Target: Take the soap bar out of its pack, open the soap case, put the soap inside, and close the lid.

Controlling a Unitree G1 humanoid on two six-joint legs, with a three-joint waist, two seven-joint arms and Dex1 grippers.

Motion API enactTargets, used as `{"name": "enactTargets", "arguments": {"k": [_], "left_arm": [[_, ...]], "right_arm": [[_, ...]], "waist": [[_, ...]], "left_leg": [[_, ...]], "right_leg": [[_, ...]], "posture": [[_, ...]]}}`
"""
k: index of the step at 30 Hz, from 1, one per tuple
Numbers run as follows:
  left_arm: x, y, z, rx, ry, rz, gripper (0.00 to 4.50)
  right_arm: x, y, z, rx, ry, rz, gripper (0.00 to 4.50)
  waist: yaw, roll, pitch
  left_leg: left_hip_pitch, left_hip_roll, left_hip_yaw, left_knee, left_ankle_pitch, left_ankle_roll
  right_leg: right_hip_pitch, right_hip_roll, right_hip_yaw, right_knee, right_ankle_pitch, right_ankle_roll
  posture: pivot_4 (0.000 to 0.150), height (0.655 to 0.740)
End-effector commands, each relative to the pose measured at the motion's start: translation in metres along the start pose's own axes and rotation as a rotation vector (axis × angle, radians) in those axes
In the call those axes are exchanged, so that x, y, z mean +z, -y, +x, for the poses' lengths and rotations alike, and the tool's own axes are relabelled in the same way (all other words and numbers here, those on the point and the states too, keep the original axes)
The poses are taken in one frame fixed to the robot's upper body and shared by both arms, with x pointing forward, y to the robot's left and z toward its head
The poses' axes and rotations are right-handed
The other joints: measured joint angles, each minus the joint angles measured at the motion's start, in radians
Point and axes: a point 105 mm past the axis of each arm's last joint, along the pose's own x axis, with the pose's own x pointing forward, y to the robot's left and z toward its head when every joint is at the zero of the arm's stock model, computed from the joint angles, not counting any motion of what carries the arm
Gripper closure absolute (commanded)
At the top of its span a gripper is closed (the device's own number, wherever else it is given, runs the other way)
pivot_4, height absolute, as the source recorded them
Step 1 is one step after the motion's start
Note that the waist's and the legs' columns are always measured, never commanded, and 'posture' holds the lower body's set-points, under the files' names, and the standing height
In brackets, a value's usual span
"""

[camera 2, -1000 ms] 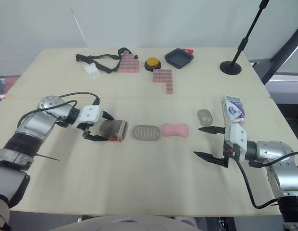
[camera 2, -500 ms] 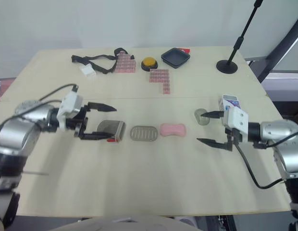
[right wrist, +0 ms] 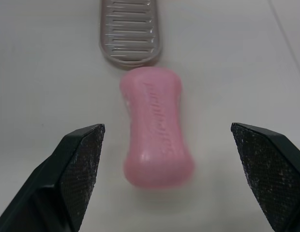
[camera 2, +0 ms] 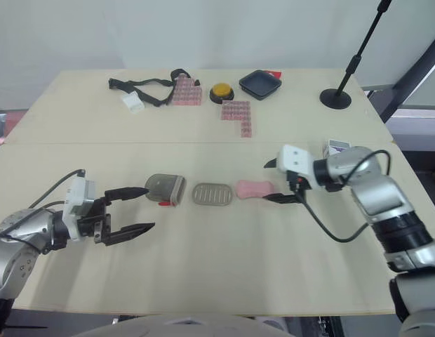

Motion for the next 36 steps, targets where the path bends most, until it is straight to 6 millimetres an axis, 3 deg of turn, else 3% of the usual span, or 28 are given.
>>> {"name": "enactTargets", "arguments": {"k": [1, 11, 19, 20, 22, 28, 32, 36], "left_arm": [[0.006, -0.007, -0.009, 0.04, 0.007, 0.061, 0.01], [0.005, -0.006, -0.014, -0.039, -0.009, 0.064, 0.01], [0.01, -0.021, -0.008, -0.077, -0.006, 0.112, 0.01], [0.011, -0.022, -0.006, -0.078, -0.003, 0.117, 0.0], [0.014, -0.022, -0.002, -0.087, 0.009, 0.12, 0.0], [0.018, -0.025, 0.003, -0.096, 0.022, 0.126, 0.0], [0.019, -0.025, 0.004, -0.1, 0.021, 0.126, 0.0], [0.018, -0.022, 0.004, -0.108, 0.019, 0.12, 0.0]], "right_arm": [[0.006, 0.003, 0.004, 0.011, -0.025, -0.024, 0.0], [0.002, 0.006, 0.022, -0.017, -0.084, 0.045, 0.0], [0.006, 0.005, 0.028, -0.06, -0.084, 0.121, 0.0], [0.004, 0.004, 0.028, -0.058, -0.099, 0.118, 0.43], [0.003, 0.003, 0.028, -0.057, -0.109, 0.114, 0.78], [0.004, 0.001, 0.027, -0.052, -0.112, 0.105, 2.79], [0.007, -0.001, 0.024, -0.044, -0.104, 0.068, 2.88], [0.042, 0.006, 0.025, -0.044, -0.041, -0.048, 2.88]], "waist": [[0.001, 0.0, 0.0], [0.001, 0.0, 0.0], [0.002, 0.0, 0.0], [0.003, 0.0, 0.0], [0.003, 0.0, 0.0], [0.003, 0.0, 0.0], [0.003, 0.0, 0.0], [0.0, 0.0, 0.0]], "left_leg": [[0.0, 0.0, 0.0, 0.0, 0.0, 0.0], [0.0, 0.0, 0.0, 0.0, 0.0, -0.001], [0.0, 0.0, 0.001, 0.0, 0.001, -0.001], [0.0, 0.0, 0.001, 0.0, 0.001, -0.001], [0.0, 0.0, 0.001, 0.0, 0.001, -0.001], [0.0, 0.0, 0.001, 0.0, 0.001, -0.001], [0.0, 0.0, 0.001, 0.0, 0.001, -0.001], [0.0, 0.0, 0.001, 0.001, 0.001, -0.001]], "right_leg": [[0.0, 0.0, 0.0, 0.001, 0.0, 0.0], [-0.001, 0.0, 0.001, 0.004, 0.0, 0.0], [-0.002, 0.0, 0.001, 0.005, 0.0, 0.0], [-0.002, 0.0, 0.001, 0.006, 0.0, 0.0], [-0.002, 0.0, 0.001, 0.006, 0.0, 0.0], [-0.002, 0.0, 0.001, 0.006, 0.0, 0.0], [-0.002, 0.0, 0.001, 0.006, 0.0, 0.0], [-0.003, 0.0, 0.001, 0.007, 0.0, 0.0]], "posture": [[0.15, 0.74], [0.15, 0.74], [0.15, 0.74], [0.15, 0.74], [0.15, 0.74], [0.15, 0.74], [0.15, 0.74], [0.15, 0.74]]}}
